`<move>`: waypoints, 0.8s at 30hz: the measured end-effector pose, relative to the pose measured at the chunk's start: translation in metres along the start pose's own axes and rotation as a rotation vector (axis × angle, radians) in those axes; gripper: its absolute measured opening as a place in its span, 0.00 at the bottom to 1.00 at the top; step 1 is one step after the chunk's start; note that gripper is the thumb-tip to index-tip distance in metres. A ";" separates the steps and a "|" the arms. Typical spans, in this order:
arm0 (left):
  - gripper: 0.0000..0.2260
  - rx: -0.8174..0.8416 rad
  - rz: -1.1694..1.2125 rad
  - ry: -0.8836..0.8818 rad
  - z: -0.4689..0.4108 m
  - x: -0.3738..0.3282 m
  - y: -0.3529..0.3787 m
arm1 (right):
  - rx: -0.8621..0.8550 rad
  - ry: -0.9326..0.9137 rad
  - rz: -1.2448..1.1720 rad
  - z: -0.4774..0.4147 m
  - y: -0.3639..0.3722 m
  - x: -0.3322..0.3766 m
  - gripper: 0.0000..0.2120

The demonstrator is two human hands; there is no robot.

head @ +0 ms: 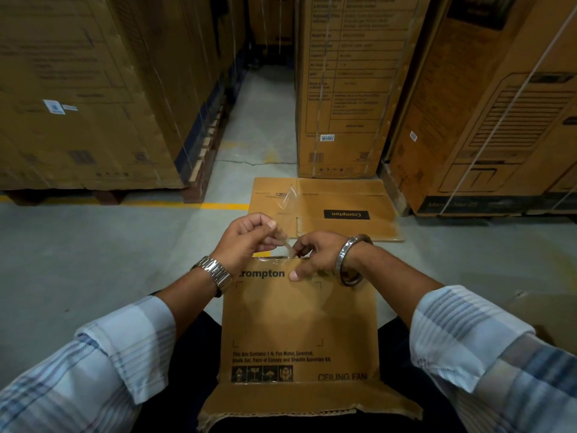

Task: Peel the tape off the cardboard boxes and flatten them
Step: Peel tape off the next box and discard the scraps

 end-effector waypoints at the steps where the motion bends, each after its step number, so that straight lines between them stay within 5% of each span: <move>1: 0.07 0.001 -0.005 0.004 0.000 -0.001 0.000 | -0.003 0.002 0.010 0.001 0.000 0.000 0.29; 10: 0.06 -0.020 -0.031 -0.008 -0.003 -0.001 -0.001 | -0.019 -0.003 -0.007 -0.001 0.001 -0.002 0.30; 15: 0.04 -0.298 -0.263 -0.011 -0.015 -0.005 -0.032 | -0.005 -0.022 -0.108 0.001 0.002 -0.013 0.32; 19: 0.04 -0.133 -0.262 -0.106 -0.021 -0.012 -0.026 | 0.019 -0.040 -0.144 -0.002 0.003 -0.010 0.31; 24: 0.21 0.081 -0.711 -0.043 -0.009 -0.004 -0.004 | -0.026 -0.076 -0.199 0.002 -0.004 -0.005 0.17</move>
Point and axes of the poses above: each hand's wrist, its own z-axis away from the middle knuckle, its own y-axis out of the palm, x = y × z, the point moved 7 cm from there along -z, towards the middle knuckle, and after that the axes turned 3 degrees about y, right-handed, at the moved point
